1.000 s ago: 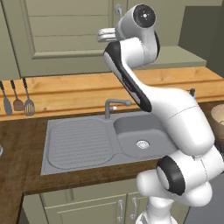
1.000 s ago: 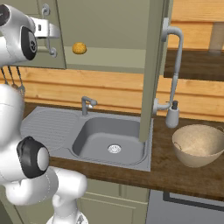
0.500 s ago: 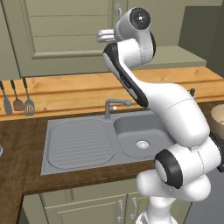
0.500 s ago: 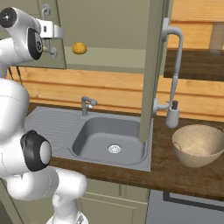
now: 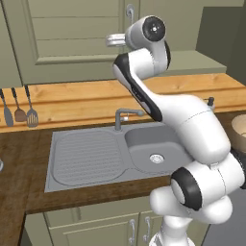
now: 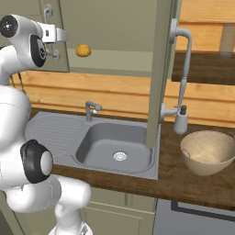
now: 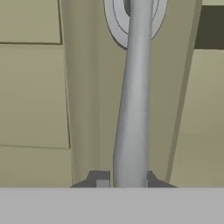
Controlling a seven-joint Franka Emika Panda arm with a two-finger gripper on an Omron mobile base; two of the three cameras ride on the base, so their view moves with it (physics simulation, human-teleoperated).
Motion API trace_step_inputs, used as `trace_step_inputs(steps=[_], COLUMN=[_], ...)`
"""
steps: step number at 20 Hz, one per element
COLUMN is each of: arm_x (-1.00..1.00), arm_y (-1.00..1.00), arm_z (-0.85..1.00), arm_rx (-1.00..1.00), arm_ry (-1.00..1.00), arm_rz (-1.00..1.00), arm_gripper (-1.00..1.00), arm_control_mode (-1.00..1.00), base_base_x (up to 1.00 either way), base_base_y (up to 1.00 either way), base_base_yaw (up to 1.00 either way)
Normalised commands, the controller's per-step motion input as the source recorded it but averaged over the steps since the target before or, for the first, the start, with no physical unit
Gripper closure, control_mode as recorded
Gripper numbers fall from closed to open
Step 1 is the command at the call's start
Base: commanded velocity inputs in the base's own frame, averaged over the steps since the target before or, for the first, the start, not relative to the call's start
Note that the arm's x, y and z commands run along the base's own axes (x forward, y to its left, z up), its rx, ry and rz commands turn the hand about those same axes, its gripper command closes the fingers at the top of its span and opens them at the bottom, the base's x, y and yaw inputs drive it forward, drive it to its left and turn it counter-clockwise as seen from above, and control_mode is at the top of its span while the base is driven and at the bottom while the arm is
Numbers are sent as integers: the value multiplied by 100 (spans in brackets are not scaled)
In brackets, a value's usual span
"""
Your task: Open the cabinet, pick up the bread from the cabinet and place it in the basket. Then move the basket to the dining counter.
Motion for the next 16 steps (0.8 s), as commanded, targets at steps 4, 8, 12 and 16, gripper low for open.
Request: trace_step_inputs(steps=[4,8,12,16], arm_x=[-94,-100,-100,-100], arm_y=[19,14,32,69], arm_z=[46,63,55,19], arm_rx=[7,9,8,6], arm_ry=[0,0,0,0], arm_rz=[0,2,2,1], arm_gripper=[100,100,100,100], arm_control_mode=[-100,-100,-100,-100], base_base_x=[0,0,0,0], base_base_y=[0,0,0,0], base_base_yaw=[0,0,0,0])
